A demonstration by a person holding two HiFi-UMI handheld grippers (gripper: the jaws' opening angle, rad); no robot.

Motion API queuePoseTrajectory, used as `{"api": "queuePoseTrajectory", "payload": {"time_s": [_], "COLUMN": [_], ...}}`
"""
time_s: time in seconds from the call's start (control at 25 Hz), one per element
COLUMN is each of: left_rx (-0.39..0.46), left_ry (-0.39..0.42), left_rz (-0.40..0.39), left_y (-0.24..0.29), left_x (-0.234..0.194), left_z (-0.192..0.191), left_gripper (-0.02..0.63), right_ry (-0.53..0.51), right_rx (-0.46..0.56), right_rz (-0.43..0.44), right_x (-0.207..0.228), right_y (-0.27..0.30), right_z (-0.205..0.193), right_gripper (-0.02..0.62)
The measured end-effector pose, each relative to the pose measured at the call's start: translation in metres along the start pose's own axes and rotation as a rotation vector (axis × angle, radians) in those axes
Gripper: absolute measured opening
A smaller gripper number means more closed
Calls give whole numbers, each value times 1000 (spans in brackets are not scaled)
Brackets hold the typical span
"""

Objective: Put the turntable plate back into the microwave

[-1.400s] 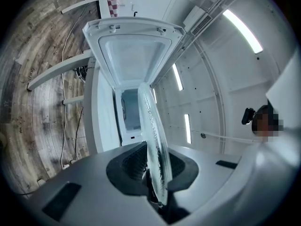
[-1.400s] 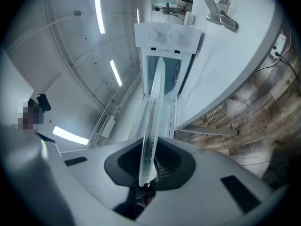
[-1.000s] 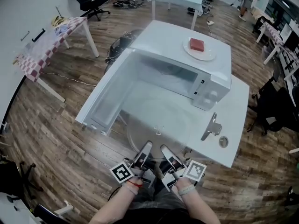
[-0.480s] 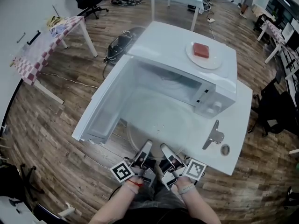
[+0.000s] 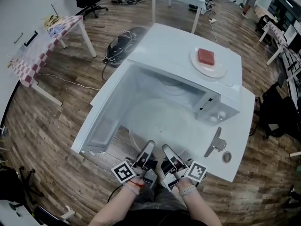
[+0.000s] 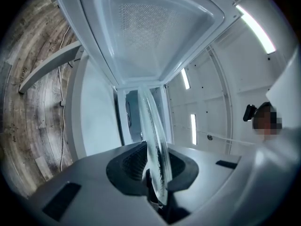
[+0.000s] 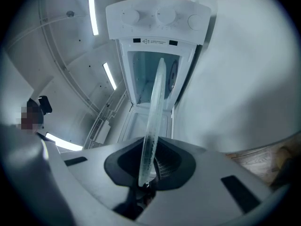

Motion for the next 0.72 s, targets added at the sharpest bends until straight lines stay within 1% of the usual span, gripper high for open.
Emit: {"api": "queuePoseTrajectory", "payload": {"time_s": [0.24,0.56,0.72], "left_rx": [-15,-44,-44], "left_ry": [-6,-2,-17], "left_rz": [5,0,3], "left_y": [15,35,40], "left_x": [-5,-16,-18], "left_z": [12,27,31], "left_gripper": [48,49,49], "right_ry": [10,-5,1], "right_rx": [16,45,52], "right_rz": [-8,-15,-18], "right_x": [1,8,9], "right_y": [14,31,36], "right_z": [10,23,27], "right_gripper": [49,49,49]}}
Point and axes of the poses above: the fingertips, and each gripper's own axes: y forward along the fingers, x to its right, z out of its top, the point moved 7 cm from there along -y, backward along the fingers, and after that the axes turned 3 degrees about y, right-handed, at the moved point
